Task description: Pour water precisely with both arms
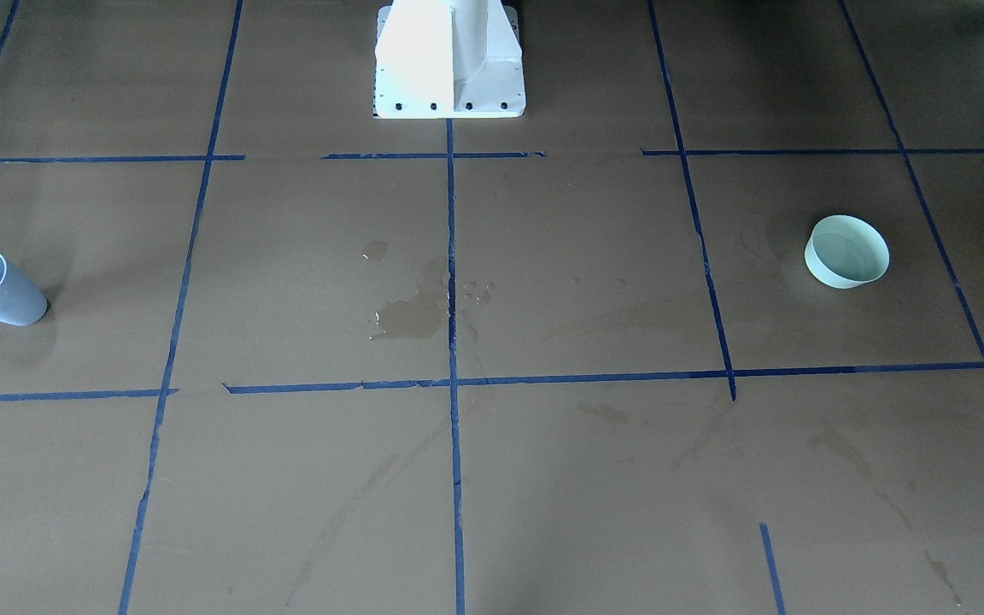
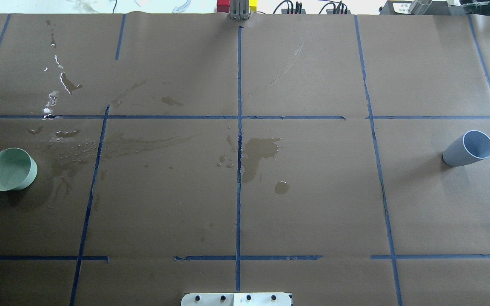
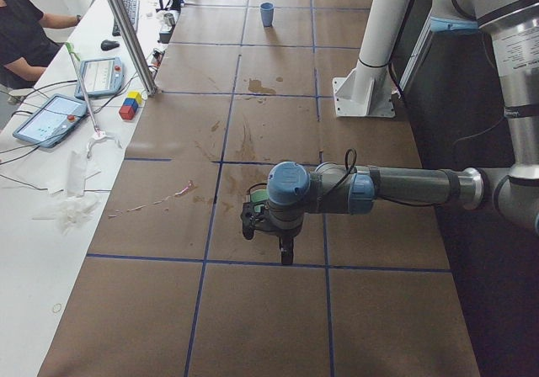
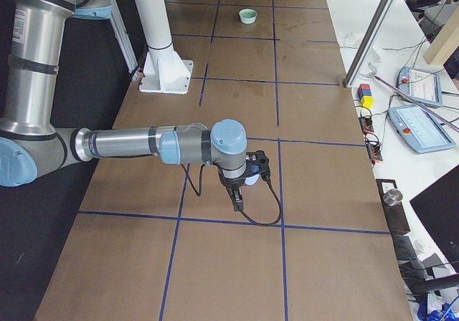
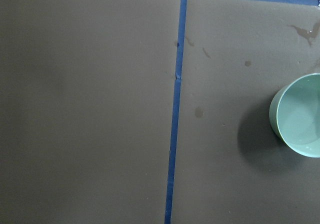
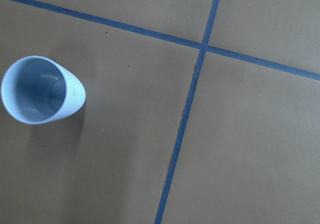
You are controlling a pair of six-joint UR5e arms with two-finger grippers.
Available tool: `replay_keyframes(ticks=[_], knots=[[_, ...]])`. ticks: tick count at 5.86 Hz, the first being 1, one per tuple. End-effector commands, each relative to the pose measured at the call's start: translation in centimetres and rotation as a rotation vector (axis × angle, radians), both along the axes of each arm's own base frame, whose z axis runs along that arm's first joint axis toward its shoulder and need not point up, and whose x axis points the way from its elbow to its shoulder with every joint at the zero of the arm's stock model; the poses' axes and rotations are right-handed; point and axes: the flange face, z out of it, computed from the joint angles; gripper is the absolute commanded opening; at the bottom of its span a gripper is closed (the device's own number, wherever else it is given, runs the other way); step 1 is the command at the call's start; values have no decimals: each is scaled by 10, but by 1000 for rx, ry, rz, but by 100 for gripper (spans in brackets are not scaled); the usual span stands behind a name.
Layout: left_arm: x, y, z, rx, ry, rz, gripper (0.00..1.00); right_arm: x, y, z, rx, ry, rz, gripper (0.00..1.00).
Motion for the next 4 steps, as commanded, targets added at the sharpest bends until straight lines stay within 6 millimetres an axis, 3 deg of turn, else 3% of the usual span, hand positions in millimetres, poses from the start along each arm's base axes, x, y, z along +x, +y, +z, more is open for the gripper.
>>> replay_keyframes(ticks=[1,2,4], knots=[[8,-14,-20,-30,4,24,100,-2,-1,2,-25,6,-14,100],[8,-18,-19,-30,4,24,100,-20,-4,1,-29,-1,-60,100],[9,-10,-22,-24,8,20,100,-15,4,-1,-88,-4,-117,100]])
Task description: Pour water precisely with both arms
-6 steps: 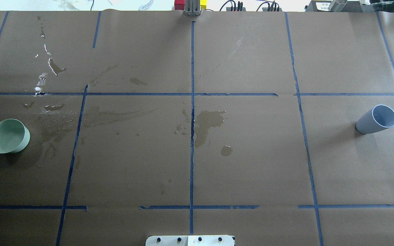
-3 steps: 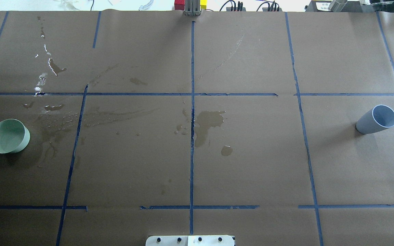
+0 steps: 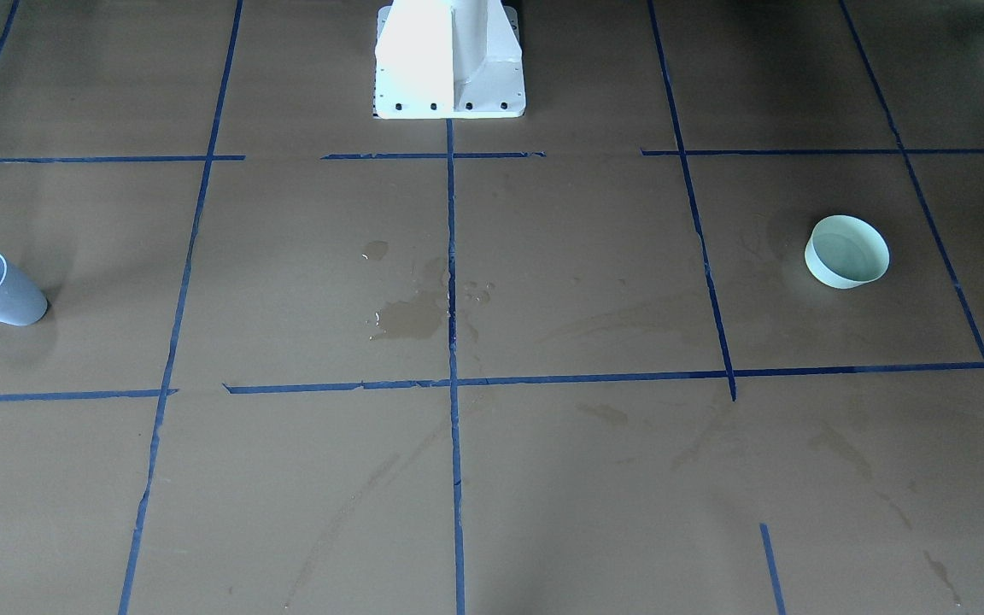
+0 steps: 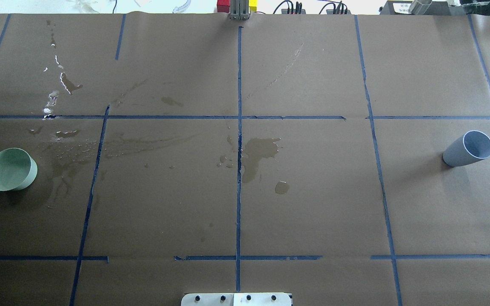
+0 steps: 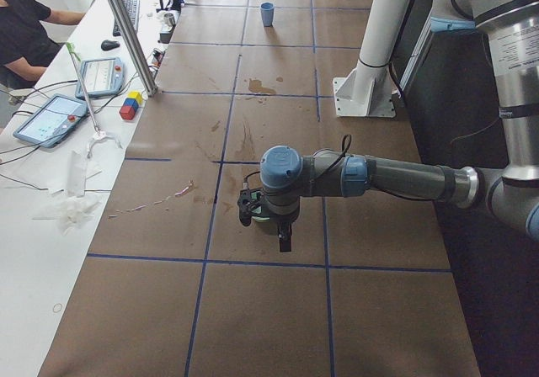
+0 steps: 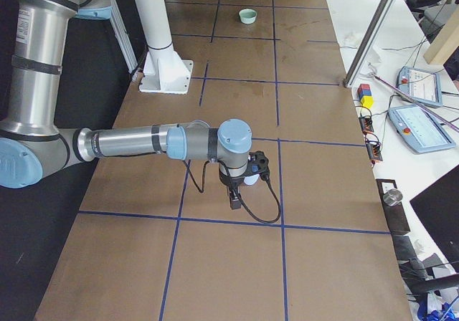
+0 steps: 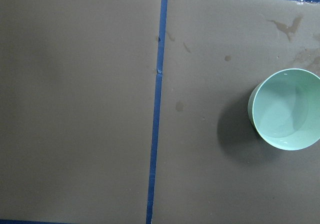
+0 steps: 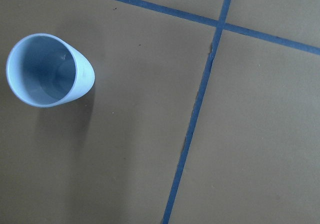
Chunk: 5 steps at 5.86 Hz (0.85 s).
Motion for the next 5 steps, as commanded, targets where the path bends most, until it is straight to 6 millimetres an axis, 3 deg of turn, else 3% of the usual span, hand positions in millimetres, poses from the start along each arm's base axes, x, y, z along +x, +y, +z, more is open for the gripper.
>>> replay_keyframes(ticks=[1,3,5], knots=[[0,2,-10,22,0,0,100,19,-3,-12,-42,-17,-21,100],[0,0,-6,8,-1,0,100,19,19,2,-80,-30,-16,100],[1,-2,-5,8,-5,3,100,25,37,-2,-77,-48,4,100]])
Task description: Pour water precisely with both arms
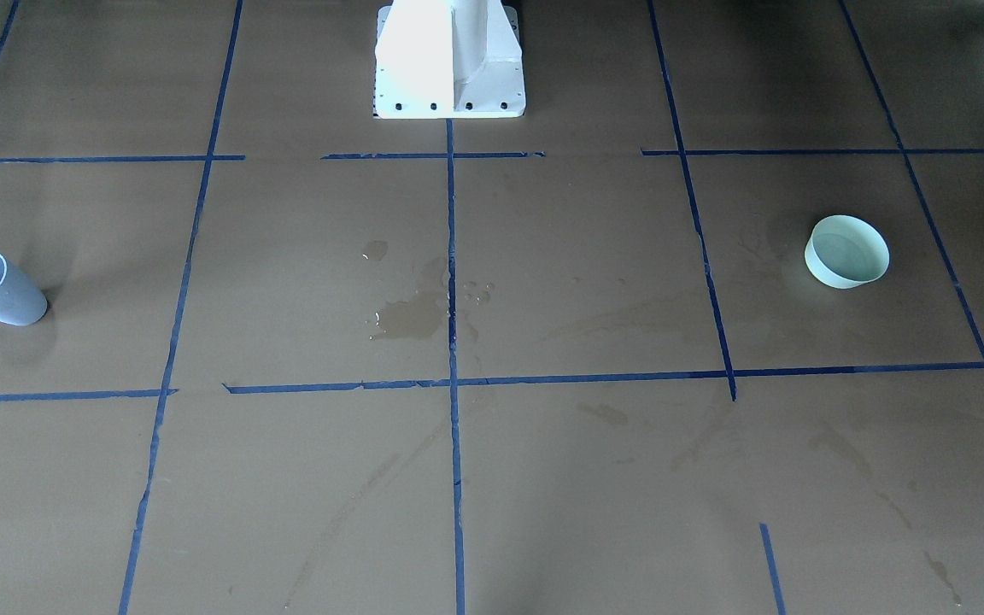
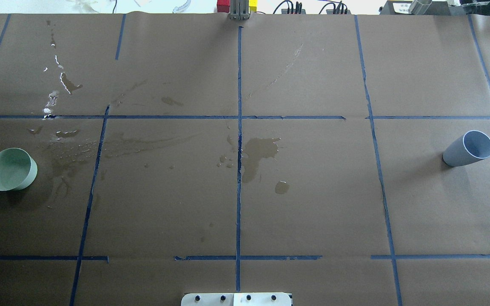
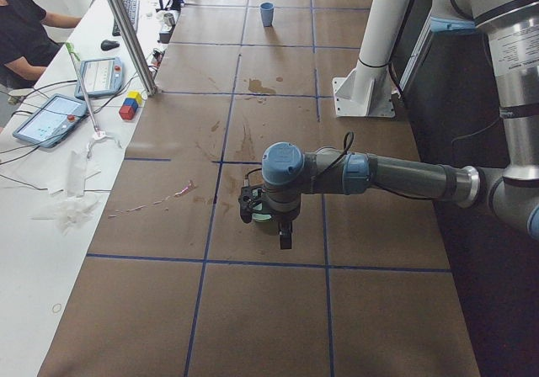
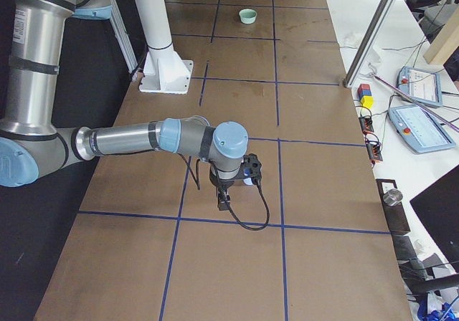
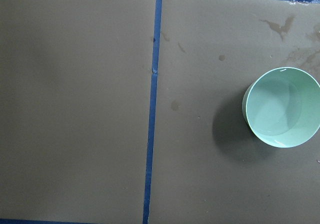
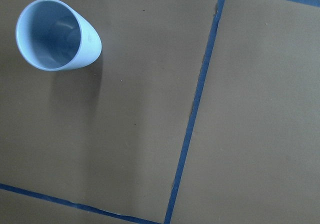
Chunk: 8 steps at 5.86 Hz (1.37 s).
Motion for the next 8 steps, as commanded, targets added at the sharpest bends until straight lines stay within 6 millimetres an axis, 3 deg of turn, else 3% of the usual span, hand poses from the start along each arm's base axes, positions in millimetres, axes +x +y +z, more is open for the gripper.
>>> replay_keyframes(ticks=[1,4,8], knots=[[1,-7,-5,15,0,2,100,4,12,-4,12,0,12,100],[11,-7,-1,6,-12,32,100,5,13,-1,-4,0,23,100],[6,-12,3,21,-100,40,100,5,7,-8,74,7,23,100]])
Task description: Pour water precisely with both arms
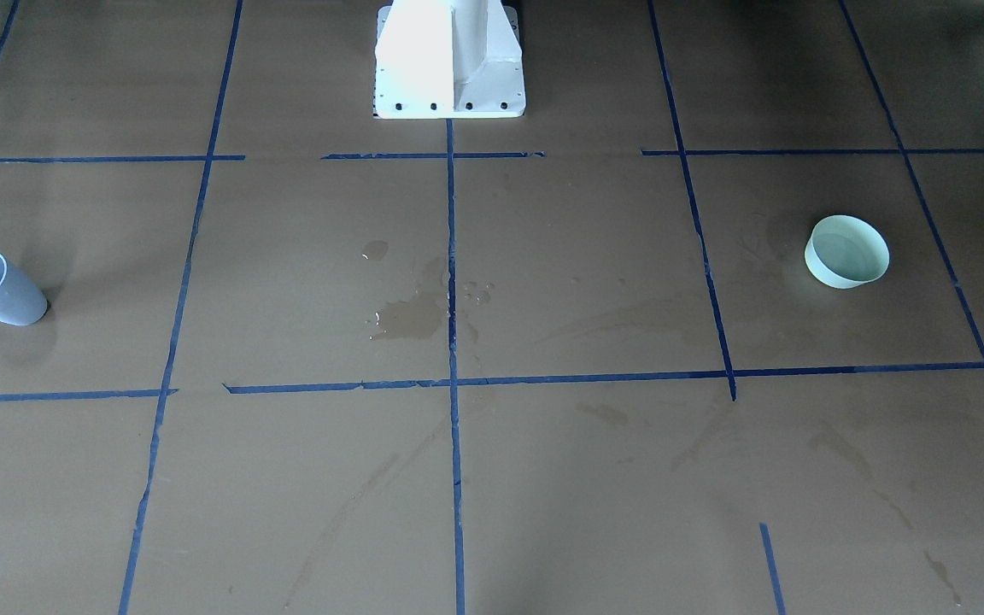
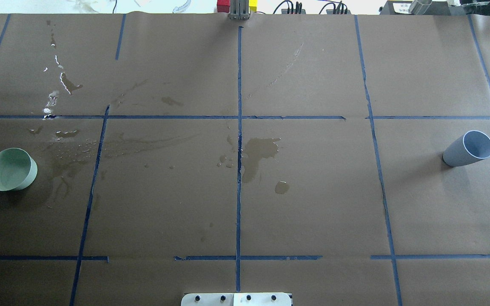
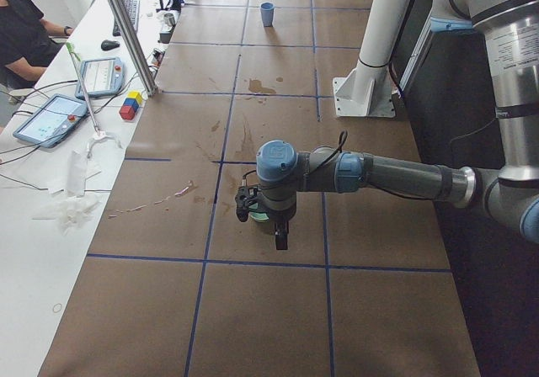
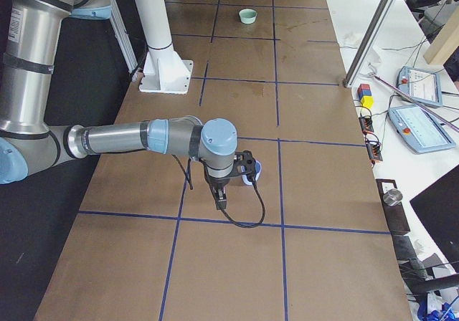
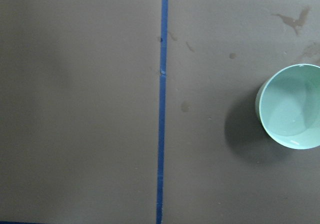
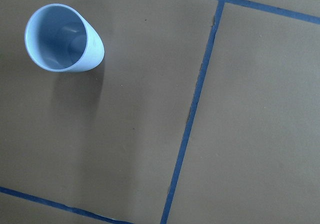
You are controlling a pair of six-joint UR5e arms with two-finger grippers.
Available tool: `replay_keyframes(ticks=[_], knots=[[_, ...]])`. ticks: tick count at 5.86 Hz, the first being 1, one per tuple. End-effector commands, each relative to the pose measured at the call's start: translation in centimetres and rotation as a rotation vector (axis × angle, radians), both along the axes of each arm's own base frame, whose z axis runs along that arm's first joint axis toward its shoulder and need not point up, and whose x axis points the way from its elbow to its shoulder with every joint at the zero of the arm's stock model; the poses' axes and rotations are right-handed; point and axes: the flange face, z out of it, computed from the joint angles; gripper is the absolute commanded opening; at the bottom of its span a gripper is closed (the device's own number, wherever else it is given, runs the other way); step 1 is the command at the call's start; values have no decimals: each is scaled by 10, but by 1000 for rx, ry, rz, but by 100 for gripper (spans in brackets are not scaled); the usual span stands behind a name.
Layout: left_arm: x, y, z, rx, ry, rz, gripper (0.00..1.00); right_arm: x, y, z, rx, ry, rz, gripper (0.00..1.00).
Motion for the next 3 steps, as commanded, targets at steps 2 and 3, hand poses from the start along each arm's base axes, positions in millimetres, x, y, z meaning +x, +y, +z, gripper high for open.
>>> replay_keyframes(ticks=[2,3], knots=[[0,-8,1,4,-8,1,100,0,-3,0,6,0,-1,100],[2,-23,22,-30,-3,3,100,0,-4,0,8,0,-1,100]])
